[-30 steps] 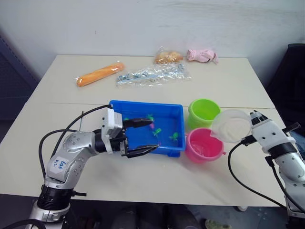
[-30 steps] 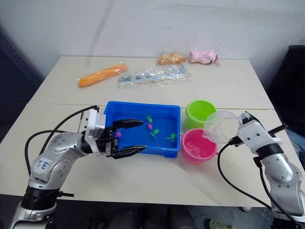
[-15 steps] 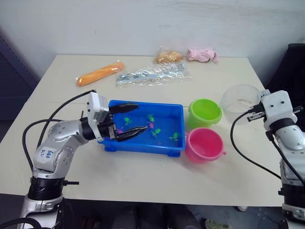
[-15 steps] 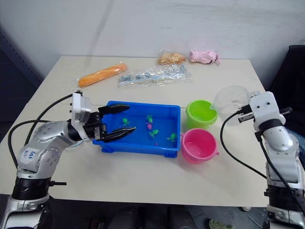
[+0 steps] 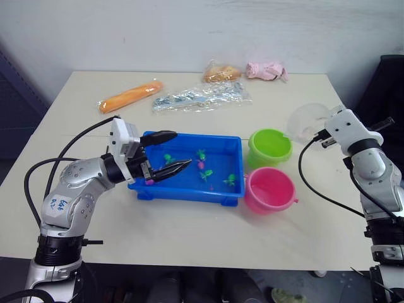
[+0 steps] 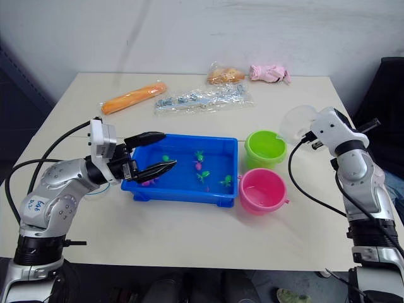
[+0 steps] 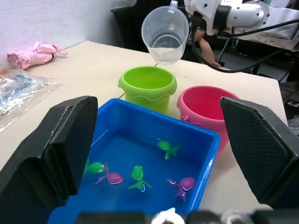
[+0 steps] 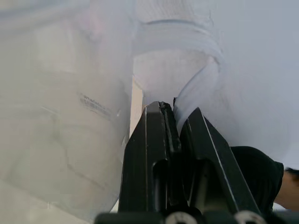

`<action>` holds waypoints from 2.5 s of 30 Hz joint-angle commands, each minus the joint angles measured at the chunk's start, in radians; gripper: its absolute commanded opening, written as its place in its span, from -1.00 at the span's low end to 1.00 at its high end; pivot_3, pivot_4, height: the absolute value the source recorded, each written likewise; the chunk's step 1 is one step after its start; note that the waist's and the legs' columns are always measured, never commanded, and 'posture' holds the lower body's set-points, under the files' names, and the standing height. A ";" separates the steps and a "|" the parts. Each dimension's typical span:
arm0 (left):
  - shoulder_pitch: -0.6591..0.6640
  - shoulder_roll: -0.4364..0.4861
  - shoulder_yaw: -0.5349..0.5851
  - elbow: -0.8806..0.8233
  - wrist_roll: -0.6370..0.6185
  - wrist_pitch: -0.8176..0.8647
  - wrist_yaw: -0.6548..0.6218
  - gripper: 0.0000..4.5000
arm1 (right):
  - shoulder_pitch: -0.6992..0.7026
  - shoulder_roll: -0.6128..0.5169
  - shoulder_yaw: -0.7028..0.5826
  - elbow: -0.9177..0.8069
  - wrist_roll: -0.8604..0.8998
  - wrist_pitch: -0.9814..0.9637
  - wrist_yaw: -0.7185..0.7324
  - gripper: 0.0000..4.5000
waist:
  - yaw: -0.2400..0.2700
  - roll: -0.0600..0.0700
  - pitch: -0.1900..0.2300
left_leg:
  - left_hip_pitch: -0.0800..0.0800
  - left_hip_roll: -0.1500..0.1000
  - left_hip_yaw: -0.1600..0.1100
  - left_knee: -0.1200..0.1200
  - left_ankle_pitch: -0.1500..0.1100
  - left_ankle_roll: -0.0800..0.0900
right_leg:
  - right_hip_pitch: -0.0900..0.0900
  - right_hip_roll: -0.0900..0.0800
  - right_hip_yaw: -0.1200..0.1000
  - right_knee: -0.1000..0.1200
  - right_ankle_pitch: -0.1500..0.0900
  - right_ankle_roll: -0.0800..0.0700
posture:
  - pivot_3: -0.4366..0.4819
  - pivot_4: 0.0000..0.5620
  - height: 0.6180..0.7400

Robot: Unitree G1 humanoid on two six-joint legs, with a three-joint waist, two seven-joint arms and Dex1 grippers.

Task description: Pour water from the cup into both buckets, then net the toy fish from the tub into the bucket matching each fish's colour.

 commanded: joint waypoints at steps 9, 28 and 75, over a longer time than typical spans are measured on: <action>0.022 -0.010 0.009 -0.069 0.000 -0.014 0.034 1.00 | -0.064 -0.079 0.053 0.027 -0.119 -0.149 -0.065 -0.99 | -0.007 0.000 0.000 | 0.000 0.000 0.000 0.000 0.000 0.000 | 0.000 0.000 0.000 0.000 0.000 0.000 | -0.05 -0.47 1.00; 0.061 -0.045 -0.007 -0.106 0.010 -0.030 0.062 1.00 | -0.132 -0.103 0.131 0.054 -0.312 -0.169 -0.154 -0.99 | -0.018 0.000 0.000 | 0.000 0.000 0.000 0.001 0.000 0.000 | 0.000 0.000 0.000 0.001 0.000 0.000 | -0.05 -0.47 1.00; 0.056 -0.075 -0.013 -0.077 0.033 -0.068 0.053 1.00 | -0.214 -0.144 0.227 0.162 -0.456 -0.305 -0.266 -0.99 | -0.019 0.000 0.000 | 0.001 0.000 0.000 0.001 0.001 -0.001 | 0.000 0.000 0.000 0.002 0.000 0.000 | -0.05 -0.47 1.00</action>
